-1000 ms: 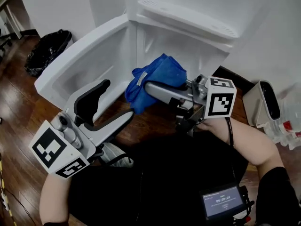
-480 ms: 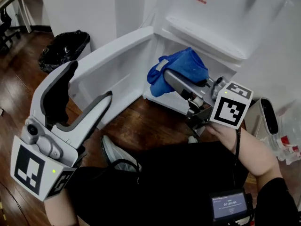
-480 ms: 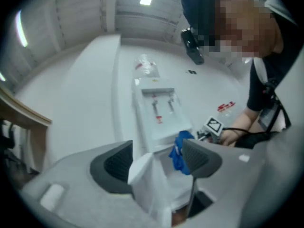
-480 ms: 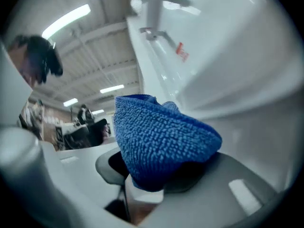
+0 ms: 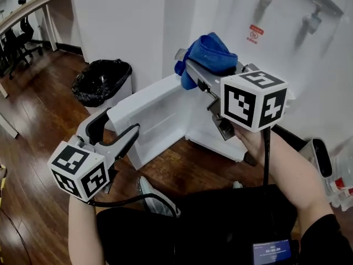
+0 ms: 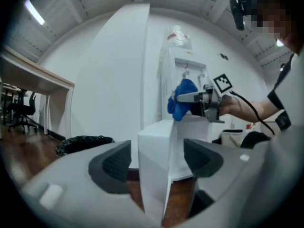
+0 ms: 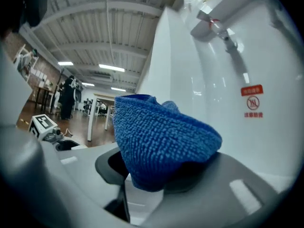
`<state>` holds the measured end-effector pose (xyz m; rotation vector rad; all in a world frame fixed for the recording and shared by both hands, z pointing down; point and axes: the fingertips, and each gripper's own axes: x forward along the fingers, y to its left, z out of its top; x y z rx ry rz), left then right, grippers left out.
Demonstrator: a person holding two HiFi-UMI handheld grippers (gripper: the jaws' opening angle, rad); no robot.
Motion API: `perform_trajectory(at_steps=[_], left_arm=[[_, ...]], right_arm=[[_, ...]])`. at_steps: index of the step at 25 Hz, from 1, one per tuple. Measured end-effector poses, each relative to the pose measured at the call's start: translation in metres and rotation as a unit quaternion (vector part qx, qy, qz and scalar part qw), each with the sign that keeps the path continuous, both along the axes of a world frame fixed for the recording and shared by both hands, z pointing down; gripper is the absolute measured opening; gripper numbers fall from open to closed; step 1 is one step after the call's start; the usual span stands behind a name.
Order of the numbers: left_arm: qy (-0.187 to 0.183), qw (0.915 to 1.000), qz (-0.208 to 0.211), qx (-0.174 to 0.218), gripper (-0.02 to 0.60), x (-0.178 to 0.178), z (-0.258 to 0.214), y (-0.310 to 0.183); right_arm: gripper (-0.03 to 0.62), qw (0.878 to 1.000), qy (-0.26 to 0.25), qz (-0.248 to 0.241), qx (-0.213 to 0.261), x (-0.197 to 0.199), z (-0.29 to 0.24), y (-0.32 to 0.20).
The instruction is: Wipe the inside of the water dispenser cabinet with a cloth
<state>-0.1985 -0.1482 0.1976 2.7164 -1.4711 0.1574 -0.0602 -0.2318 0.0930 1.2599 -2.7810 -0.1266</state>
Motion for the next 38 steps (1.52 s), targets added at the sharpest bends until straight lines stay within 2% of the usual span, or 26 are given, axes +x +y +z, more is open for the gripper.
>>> perform_trajectory(at_steps=[3, 6, 8, 11, 16, 19, 21, 22, 25, 27, 28, 30, 33, 35, 38], left_arm=[[-0.004, 0.9991, 0.03, 0.028, 0.334, 0.01, 0.008, 0.01], [-0.016, 0.9958, 0.061, 0.067, 0.328, 0.018, 0.007, 0.022], [-0.029, 0.9931, 0.075, 0.085, 0.328, 0.021, 0.009, 0.027], [-0.043, 0.9909, 0.082, 0.098, 0.328, 0.02, 0.012, 0.03], [-0.051, 0.9908, 0.083, 0.094, 0.327, 0.018, 0.018, 0.031], [-0.058, 0.9918, 0.079, 0.083, 0.327, 0.015, 0.023, 0.031], [-0.064, 0.9922, 0.076, 0.075, 0.325, 0.015, 0.027, 0.03], [-0.068, 0.9923, 0.075, 0.072, 0.324, 0.016, 0.03, 0.028], [-0.08, 0.9924, 0.075, 0.055, 0.319, 0.017, 0.04, 0.025], [-0.086, 0.9927, 0.073, 0.043, 0.314, 0.016, 0.046, 0.024], [-0.088, 0.9927, 0.072, 0.038, 0.313, 0.015, 0.048, 0.023], [-0.092, 0.9927, 0.072, 0.031, 0.311, 0.015, 0.052, 0.022], [-0.096, 0.9924, 0.074, 0.019, 0.31, 0.016, 0.056, 0.02], [-0.097, 0.9926, 0.071, 0.016, 0.31, 0.016, 0.057, 0.02], [-0.101, 0.9925, 0.067, 0.013, 0.308, 0.017, 0.06, 0.021]], right_arm=[[0.16, 0.998, 0.05, 0.028, 0.008, -0.006, 0.008, -0.017], [0.161, 0.998, 0.065, 0.017, -0.008, -0.019, 0.018, -0.026], [0.16, 0.997, 0.061, -0.024, -0.03, -0.04, 0.02, -0.013], [0.158, 0.991, 0.067, -0.108, -0.04, -0.084, 0.021, 0.034], [0.156, 0.969, 0.048, -0.233, -0.07, -0.141, 0.022, 0.112], [0.156, 0.959, 0.032, -0.273, -0.076, -0.154, 0.022, 0.132], [0.156, 0.963, 0.029, -0.265, -0.043, -0.144, 0.019, 0.126], [0.155, 0.969, 0.028, -0.245, -0.022, -0.131, 0.016, 0.116], [0.155, 0.992, 0.022, -0.12, 0.031, -0.065, 0.014, 0.065], [0.155, 0.998, 0.014, -0.05, 0.022, -0.019, 0.028, 0.036], [0.156, 0.999, 0.009, -0.034, 0.0, -0.002, 0.041, 0.028], [0.156, 0.998, 0.006, -0.035, -0.059, 0.019, 0.072, 0.023], [0.156, 0.988, 0.028, -0.058, -0.14, 0.022, 0.12, 0.019], [0.156, 0.983, 0.041, -0.07, -0.163, 0.011, 0.134, 0.011], [0.156, 0.983, 0.05, -0.089, -0.155, -0.011, 0.126, 0.009]])
